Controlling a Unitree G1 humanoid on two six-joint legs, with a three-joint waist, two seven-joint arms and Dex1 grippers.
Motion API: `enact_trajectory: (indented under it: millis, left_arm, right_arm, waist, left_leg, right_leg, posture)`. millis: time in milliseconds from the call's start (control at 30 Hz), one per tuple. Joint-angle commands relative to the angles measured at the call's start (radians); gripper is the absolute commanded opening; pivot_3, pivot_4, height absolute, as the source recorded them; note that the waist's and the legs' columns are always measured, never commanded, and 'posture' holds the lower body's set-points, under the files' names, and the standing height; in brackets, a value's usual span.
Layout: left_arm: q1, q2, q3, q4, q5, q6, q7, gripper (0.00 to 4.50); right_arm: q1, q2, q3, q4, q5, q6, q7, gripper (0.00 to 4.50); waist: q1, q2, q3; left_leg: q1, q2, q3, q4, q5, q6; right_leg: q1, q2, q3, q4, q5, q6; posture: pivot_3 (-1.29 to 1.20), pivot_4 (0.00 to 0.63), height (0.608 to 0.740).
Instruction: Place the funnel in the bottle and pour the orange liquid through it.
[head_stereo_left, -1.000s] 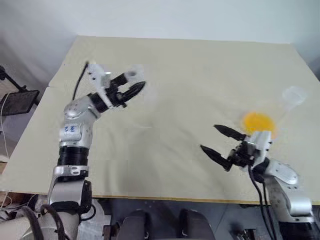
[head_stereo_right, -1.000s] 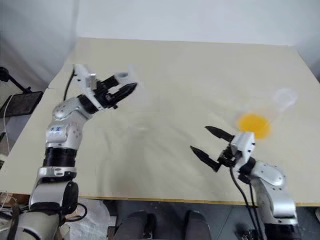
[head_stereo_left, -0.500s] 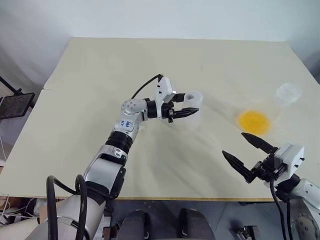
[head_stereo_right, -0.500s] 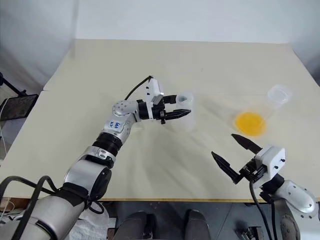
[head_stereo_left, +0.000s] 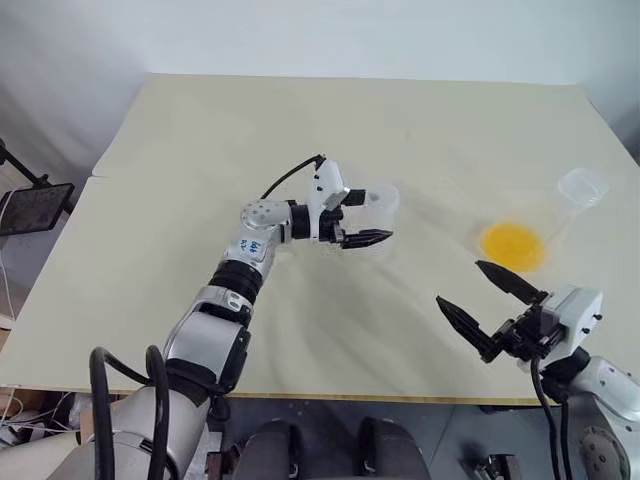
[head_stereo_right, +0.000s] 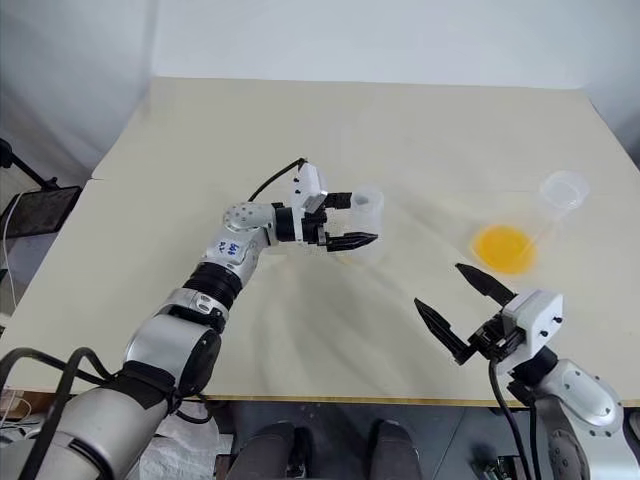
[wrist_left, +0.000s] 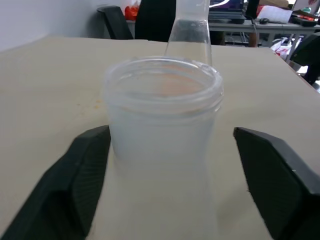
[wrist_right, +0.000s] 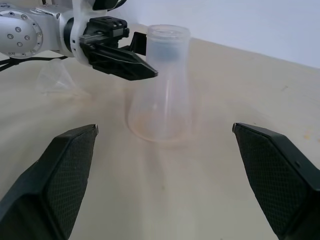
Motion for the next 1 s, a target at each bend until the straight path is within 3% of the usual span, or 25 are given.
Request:
enact_trajectory:
  millis: [33, 233, 400, 567, 800, 1000]
  left_arm:
    - [0.032, 0.082, 0.04, -0.145, -0.054, 0.061, -0.083, 4.47]
    - [0.144, 0.224, 0.1, -0.33, -0.09, 0.077, -0.104, 4.47]
    - [0.317, 0.352, 0.234, -0.583, -0.156, 0.137, -0.003, 4.47]
    - [0.667, 0.445, 0.428, -0.921, -0.244, 0.26, 0.132, 4.47]
    - [1.075, 0.421, 0.612, -1.062, -0.262, 0.253, 0.213, 4.47]
    - [1.246, 0.37, 0.577, -1.191, -0.283, 0.305, 0.249, 4.47]
  right_arm:
    - [-0.01, 0.008, 0.003, -0.008, 0.007, -0.018, 0.003, 4.5]
    - [-0.051, 0.012, 0.031, 0.033, 0.004, -0.033, 0.035, 4.5]
    - [-0.173, -0.008, 0.088, 0.096, 0.007, -0.036, 0.1, 4.5]
    - [-0.324, -0.031, 0.164, 0.163, 0.013, -0.021, 0.196, 4.5]
    - [-0.446, -0.044, 0.256, 0.225, 0.012, -0.005, 0.309, 4.5]
    - [-0.471, -0.053, 0.273, 0.242, 0.014, 0.01, 0.344, 4.5]
  waist:
    - [-0.004, 0.0, 0.0]
    - [-0.007, 0.0, 0.0]
    - [-0.008, 0.0, 0.0]
    - [-0.026, 0.0, 0.0]
    - [-0.023, 0.0, -0.001]
    - [-0.02, -0.001, -0.001]
  left_leg:
    - [0.0, 0.0, 0.0, 0.0, 0.0, 0.0]
    - [0.001, 0.001, -0.005, 0.0, 0.0, 0.0]
    - [0.001, 0.002, -0.006, 0.001, 0.0, 0.0]
    - [0.001, 0.005, -0.009, 0.0, 0.0, 0.0]
    - [0.001, 0.005, -0.012, 0.001, 0.0, -0.001]
    - [0.002, 0.004, -0.012, 0.001, 0.0, 0.0]
  right_leg:
    - [0.0, 0.0, 0.0, 0.0, 0.0, 0.0]
    - [0.0, 0.0, 0.0, 0.001, 0.0, 0.0]
    - [0.0, 0.0, 0.0, 0.002, 0.0, 0.0]
    - [0.001, -0.002, -0.001, 0.004, 0.0, 0.0]
    - [0.002, -0.002, -0.002, 0.004, 0.0, 0.0]
    - [0.003, -0.003, -0.002, 0.003, 0.0, 0.0]
  posture:
    - [0.0, 0.15, 0.74]
    - [0.0, 0.15, 0.74]
    - [0.0, 0.15, 0.74]
    - [0.0, 0.15, 0.74]
    - [0.0, 0.15, 0.74]
    - [0.0, 0.15, 0.74]
